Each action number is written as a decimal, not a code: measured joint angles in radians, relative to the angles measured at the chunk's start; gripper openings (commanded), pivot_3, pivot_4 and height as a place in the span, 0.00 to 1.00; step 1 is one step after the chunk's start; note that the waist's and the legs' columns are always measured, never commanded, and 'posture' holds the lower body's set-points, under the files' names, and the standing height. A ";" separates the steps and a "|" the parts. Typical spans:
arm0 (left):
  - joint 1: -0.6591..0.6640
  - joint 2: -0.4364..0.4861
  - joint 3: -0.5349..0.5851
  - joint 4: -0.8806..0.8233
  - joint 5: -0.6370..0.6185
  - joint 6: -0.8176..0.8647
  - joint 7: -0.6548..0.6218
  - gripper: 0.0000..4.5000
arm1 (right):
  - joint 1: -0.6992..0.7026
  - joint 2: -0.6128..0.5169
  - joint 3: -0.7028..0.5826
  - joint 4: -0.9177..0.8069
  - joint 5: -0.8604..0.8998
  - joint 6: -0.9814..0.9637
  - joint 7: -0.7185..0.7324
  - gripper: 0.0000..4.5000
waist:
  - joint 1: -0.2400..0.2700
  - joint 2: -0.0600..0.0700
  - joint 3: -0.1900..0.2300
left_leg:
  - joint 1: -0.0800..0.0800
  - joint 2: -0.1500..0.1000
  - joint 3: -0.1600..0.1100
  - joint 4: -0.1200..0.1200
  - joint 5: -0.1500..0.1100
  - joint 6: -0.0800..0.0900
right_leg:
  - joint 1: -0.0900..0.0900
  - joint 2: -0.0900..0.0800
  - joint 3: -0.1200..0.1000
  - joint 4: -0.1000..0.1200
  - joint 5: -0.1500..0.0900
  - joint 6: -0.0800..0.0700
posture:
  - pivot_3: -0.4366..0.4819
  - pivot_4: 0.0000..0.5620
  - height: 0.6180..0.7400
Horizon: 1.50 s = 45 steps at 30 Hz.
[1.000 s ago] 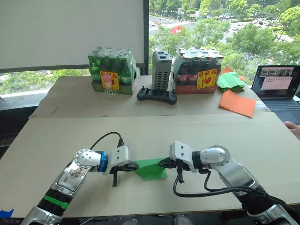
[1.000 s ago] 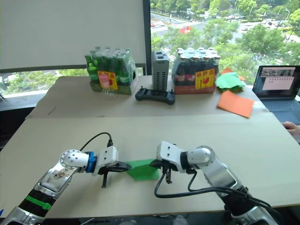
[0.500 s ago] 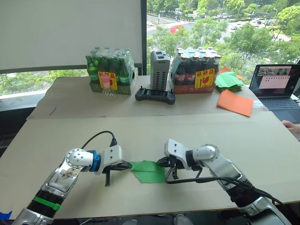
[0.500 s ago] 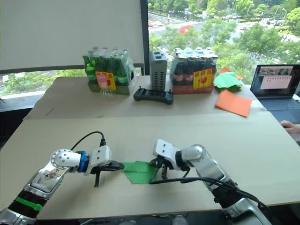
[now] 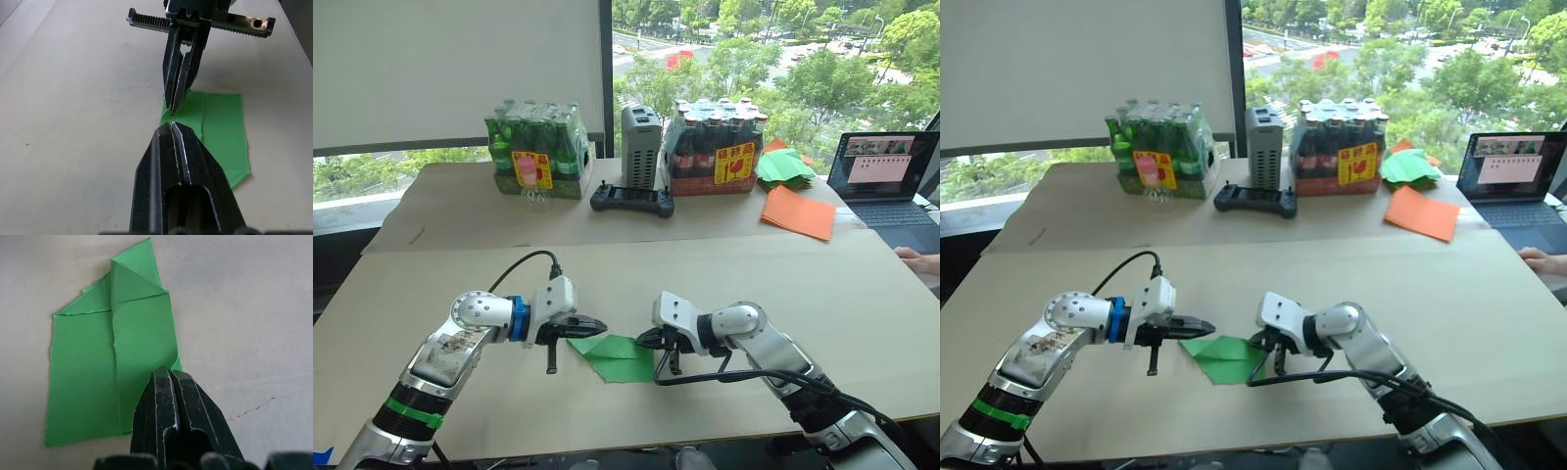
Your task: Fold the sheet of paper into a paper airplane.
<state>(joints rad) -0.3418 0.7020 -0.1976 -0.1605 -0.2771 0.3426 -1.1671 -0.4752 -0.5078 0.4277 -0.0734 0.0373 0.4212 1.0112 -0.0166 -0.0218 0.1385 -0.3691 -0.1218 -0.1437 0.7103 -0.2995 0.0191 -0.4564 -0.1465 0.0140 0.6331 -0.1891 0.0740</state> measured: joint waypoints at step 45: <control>0.019 -0.039 -0.095 0.131 0.132 -0.163 0.013 0.00 | 0.112 0.029 0.074 -0.193 -0.059 0.045 -0.163 0.01 | 0.004 0.000 0.000 | 0.000 0.000 0.000 0.000 0.000 0.001 | 0.000 0.000 0.000 0.000 0.000 0.000 | 0.48 0.27 0.64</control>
<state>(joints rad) -0.3230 0.6632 -0.2928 -0.0297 -0.1453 0.1799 -1.1545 -0.3634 -0.4789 0.5017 -0.2667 -0.0218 0.4659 0.8483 -0.0123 -0.0217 0.1386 -0.3694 -0.1222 -0.1435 0.7104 -0.2998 0.0197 -0.4566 -0.1468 0.0139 0.6328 -0.1889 0.0739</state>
